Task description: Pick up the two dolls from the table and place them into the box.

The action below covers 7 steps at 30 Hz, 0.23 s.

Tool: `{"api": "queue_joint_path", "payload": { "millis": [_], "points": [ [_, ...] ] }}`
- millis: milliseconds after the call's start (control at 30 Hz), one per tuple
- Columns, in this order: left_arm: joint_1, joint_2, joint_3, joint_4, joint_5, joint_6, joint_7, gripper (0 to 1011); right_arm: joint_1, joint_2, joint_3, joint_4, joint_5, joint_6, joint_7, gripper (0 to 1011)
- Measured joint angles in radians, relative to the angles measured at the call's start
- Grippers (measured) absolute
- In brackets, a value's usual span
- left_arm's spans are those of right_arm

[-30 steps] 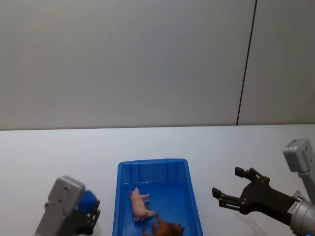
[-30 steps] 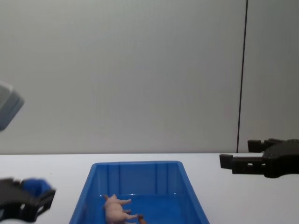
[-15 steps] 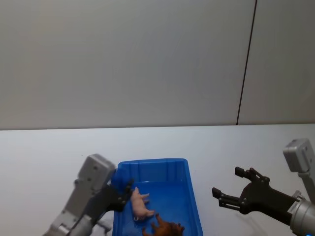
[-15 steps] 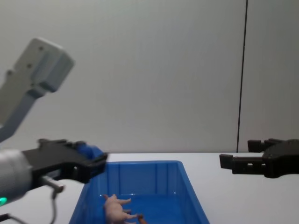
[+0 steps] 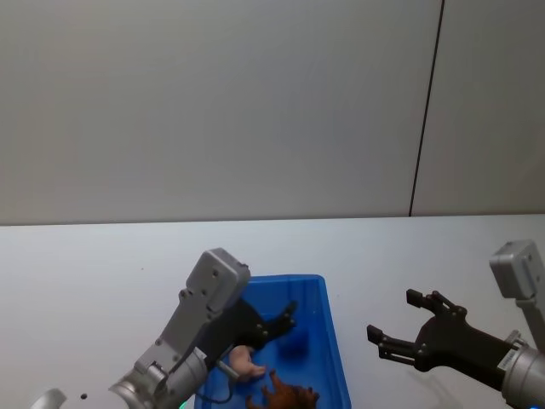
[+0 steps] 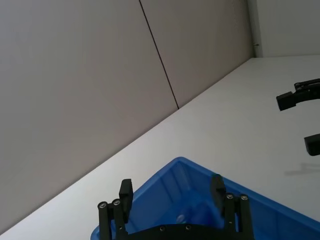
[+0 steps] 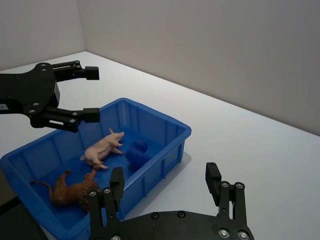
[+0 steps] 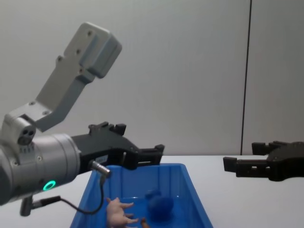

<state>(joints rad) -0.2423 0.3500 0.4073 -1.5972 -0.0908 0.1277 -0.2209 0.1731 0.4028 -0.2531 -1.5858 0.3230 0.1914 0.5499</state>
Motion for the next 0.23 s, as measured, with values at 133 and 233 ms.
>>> {"api": "queue_joint_path", "payload": {
  "millis": [133, 233],
  "points": [
    [-0.006, -0.002, -0.001, 0.002, 0.003, -0.016, -0.018, 1001, 0.000, 0.000, 0.000, 0.000, 0.000, 0.000, 0.000, 1001],
    [-0.010, -0.003, -0.002, 0.002, 0.005, -0.026, -0.028, 1001, 0.000, 0.000, 0.000, 0.000, 0.000, 0.000, 0.000, 1001]
  ]
}}
